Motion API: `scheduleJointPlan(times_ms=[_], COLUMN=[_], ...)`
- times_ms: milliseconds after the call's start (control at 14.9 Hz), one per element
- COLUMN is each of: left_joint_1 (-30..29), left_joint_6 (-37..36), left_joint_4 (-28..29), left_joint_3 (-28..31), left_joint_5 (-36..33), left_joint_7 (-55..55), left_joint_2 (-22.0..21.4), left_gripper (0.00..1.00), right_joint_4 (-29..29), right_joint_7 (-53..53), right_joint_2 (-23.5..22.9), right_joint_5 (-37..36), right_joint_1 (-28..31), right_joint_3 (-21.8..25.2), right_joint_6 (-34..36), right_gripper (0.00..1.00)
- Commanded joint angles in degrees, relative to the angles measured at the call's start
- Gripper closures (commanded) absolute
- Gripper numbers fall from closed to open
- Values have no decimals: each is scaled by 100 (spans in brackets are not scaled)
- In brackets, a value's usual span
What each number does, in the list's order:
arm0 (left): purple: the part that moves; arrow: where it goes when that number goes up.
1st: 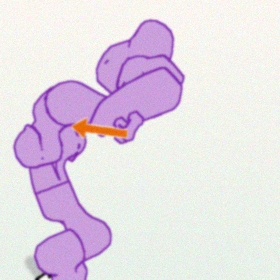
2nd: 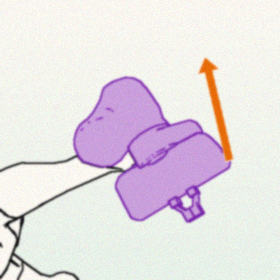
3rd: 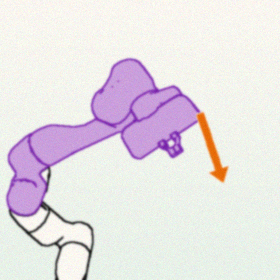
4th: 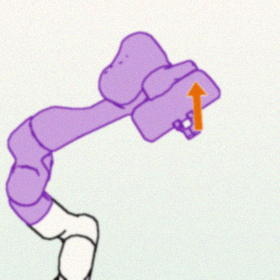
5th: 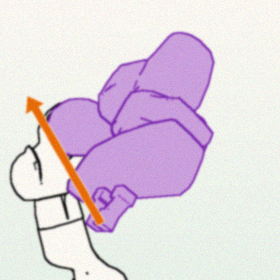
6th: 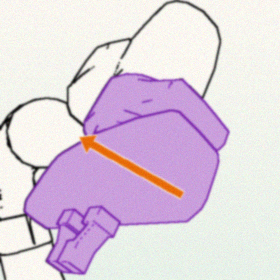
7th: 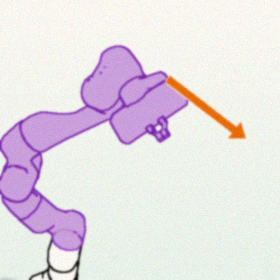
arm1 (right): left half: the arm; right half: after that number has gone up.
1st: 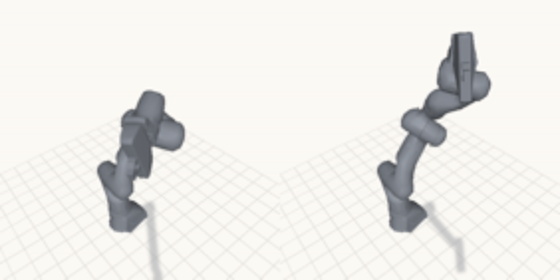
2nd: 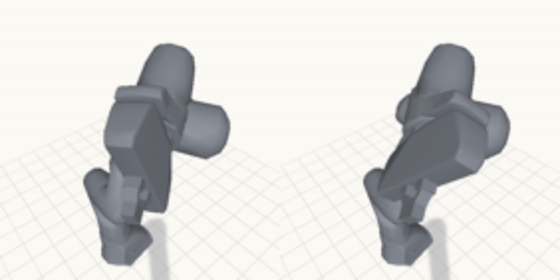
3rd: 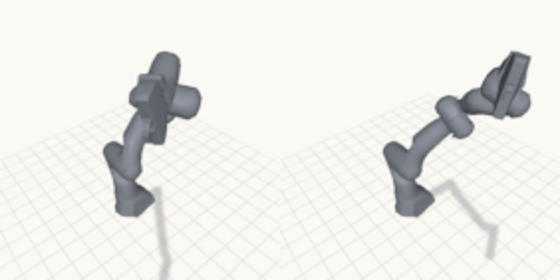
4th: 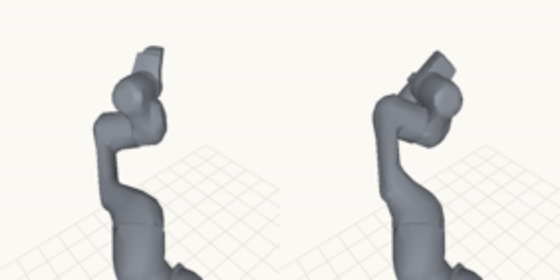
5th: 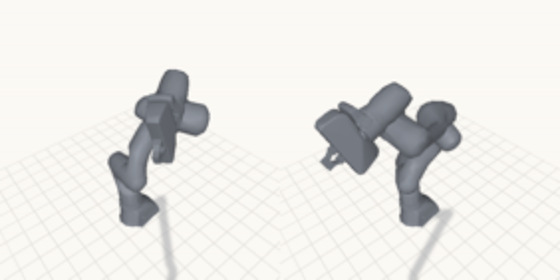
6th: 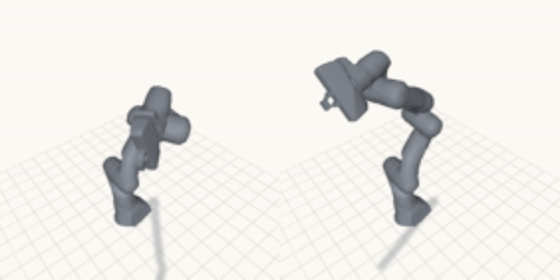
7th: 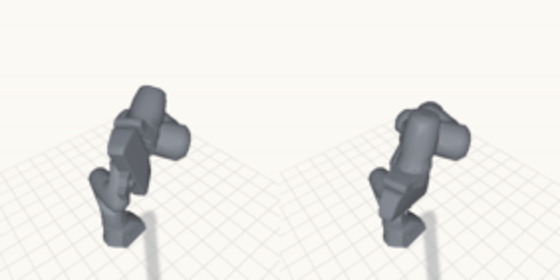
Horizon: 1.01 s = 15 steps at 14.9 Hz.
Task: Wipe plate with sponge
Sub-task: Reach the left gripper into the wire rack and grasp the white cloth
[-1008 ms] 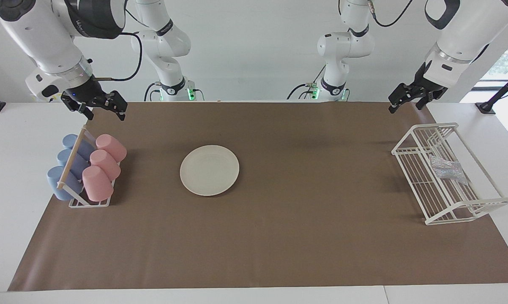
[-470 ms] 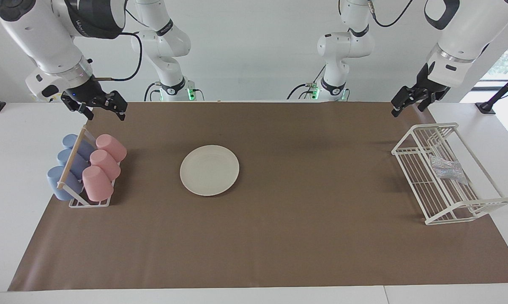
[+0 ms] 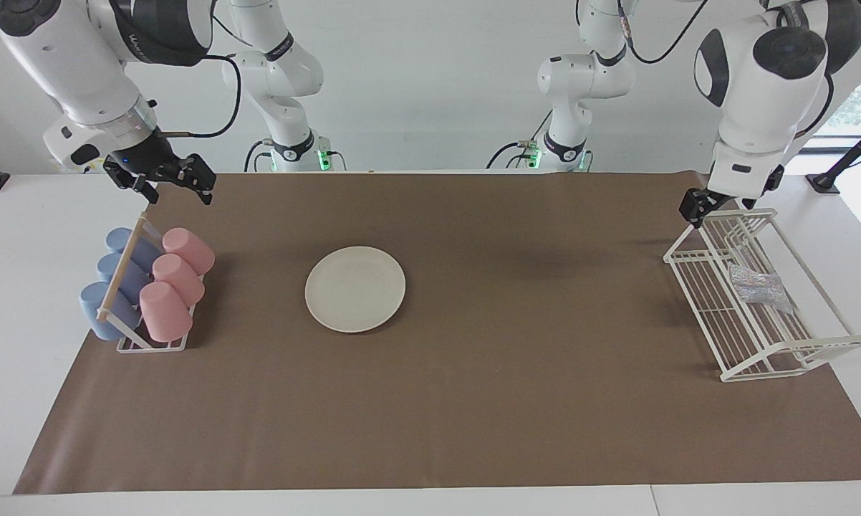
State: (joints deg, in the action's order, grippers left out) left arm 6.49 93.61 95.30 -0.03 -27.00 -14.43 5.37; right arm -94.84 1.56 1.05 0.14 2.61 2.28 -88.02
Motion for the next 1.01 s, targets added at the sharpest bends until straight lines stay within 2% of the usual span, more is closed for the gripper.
scheduleJointPlan(times_ms=[0,336,470,605,806,873,941], left_joint_1=[335,335,274,221,186,186,177], left_joint_6=[174,289,359,727,755,755,764], left_joint_4=[-55,-134,-82,-64,-11,-2,-2], left_joint_3=[29,29,38,38,38,38,47], left_joint_5=[-1155,-2677,-2758,-2855,-2846,-2855,-2855], left_joint_7=[-420,-640,-667,-658,-658,-658,-667], left_joint_2=[692,1554,1590,1599,1626,1626,1626], left_gripper=[0,0,0,0,0,1,8], right_joint_4=[-8,-8,-8,-8,-8,-8,-8], right_joint_7=[-112,-112,-112,-112,-112,-112,-112], right_joint_2=[44,44,44,44,44,44,44], right_joint_5=[-5,-5,-5,-5,-5,-5,-5], right_joint_1=[29,29,29,29,29,29,29], right_joint_3=[-35,-35,-35,-35,-35,-35,-35], right_joint_6=[75,75,75,75,75,75,75], right_gripper=[0,0,0,0,0,0,0])
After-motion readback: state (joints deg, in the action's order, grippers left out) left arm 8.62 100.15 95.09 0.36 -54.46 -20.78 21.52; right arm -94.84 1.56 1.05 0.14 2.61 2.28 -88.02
